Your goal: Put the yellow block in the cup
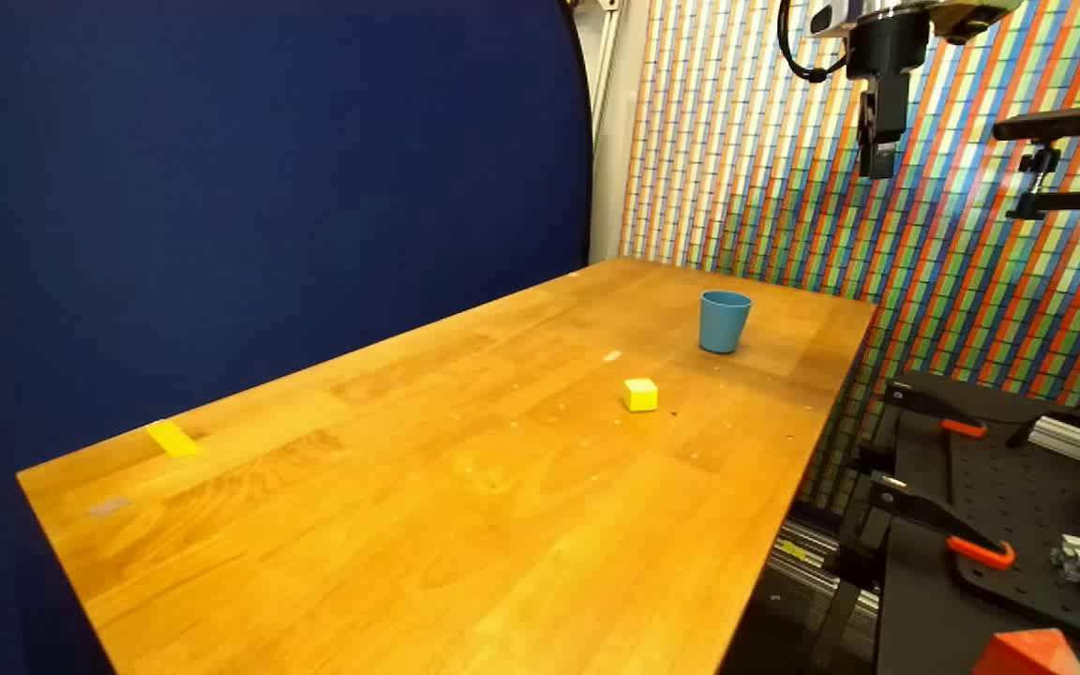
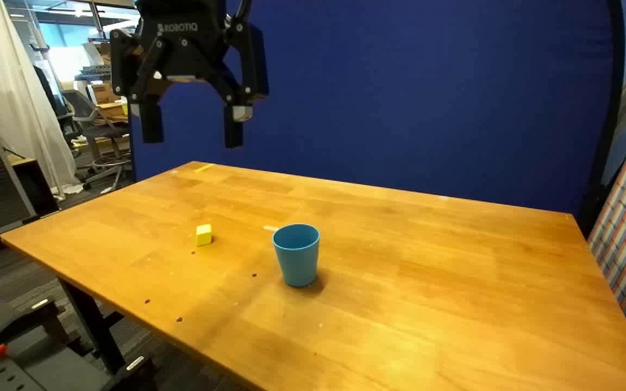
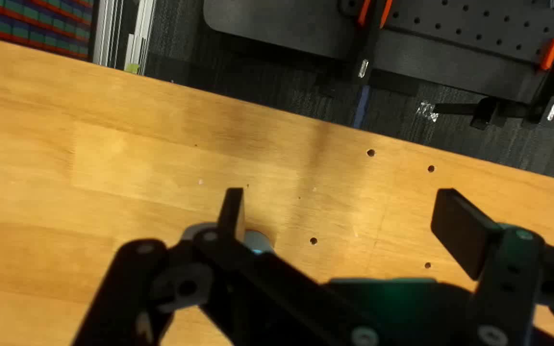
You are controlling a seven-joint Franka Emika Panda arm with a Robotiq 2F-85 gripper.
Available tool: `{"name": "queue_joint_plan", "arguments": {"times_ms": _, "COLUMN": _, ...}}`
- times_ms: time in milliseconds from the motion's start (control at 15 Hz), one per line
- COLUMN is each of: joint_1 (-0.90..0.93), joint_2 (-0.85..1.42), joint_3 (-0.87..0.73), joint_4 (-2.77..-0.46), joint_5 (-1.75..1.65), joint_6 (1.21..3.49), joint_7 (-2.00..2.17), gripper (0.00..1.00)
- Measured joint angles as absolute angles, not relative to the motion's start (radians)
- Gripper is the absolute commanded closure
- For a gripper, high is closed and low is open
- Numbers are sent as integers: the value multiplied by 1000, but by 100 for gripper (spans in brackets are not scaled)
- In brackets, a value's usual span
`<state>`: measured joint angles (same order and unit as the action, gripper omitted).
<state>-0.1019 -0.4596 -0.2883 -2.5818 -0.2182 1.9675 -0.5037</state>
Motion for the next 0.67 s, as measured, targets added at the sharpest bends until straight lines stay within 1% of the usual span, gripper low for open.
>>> {"name": "queue_joint_plan", "arguments": {"times_ms": 467, "joint_1": -102, "joint_2": -456, "joint_3": -286, "joint_4": -2577, "joint_5": -211, "joint_6": 1968, "joint_7": -503, "gripper": 0}}
{"name": "queue_joint_plan", "arguments": {"times_ms": 667, "joint_1": -65, "joint_2": -391, "joint_3": -240, "joint_4": -2521, "joint_5": -159, "joint_6": 1972, "joint_7": -474, "gripper": 0}}
